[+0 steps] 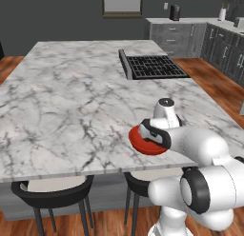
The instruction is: There is a bowl on the dining counter. Grab a lemon wedge from the fridge and place it in the bowl. Then get the liquor bottle and glass cup from the cabinet and place them next to the bowl.
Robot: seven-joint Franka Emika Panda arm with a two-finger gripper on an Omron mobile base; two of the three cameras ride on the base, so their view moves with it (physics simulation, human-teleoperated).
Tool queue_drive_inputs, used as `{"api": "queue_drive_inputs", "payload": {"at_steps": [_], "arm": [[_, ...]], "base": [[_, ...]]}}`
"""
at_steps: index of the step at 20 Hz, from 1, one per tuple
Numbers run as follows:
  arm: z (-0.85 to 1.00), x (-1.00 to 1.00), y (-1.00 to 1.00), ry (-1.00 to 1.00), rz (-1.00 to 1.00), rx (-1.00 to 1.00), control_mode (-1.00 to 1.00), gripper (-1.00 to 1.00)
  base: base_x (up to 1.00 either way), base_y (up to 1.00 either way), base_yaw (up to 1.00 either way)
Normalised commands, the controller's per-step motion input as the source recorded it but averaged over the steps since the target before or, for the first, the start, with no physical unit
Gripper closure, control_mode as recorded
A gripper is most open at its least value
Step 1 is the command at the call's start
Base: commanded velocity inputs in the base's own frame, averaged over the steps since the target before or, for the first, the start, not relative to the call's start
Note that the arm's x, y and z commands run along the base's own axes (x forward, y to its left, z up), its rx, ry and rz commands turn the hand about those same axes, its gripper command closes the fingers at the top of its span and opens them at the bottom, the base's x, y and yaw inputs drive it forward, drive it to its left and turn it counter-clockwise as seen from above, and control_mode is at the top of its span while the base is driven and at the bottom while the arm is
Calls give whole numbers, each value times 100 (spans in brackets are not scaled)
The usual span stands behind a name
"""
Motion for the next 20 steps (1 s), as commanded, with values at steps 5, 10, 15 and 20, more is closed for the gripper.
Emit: {"api": "queue_drive_inputs", "payload": {"at_steps": [5,10,15,20], "arm": [[-16,0,0,0,0,0,-100,100],[-11,2,0,0,0,0,-100,-100],[-3,1,0,0,0,0,-100,-100],[3,-2,0,0,0,0,-100,-100]], "base": [[0,0,0],[0,0,0],[0,0,0],[0,0,0]]}}
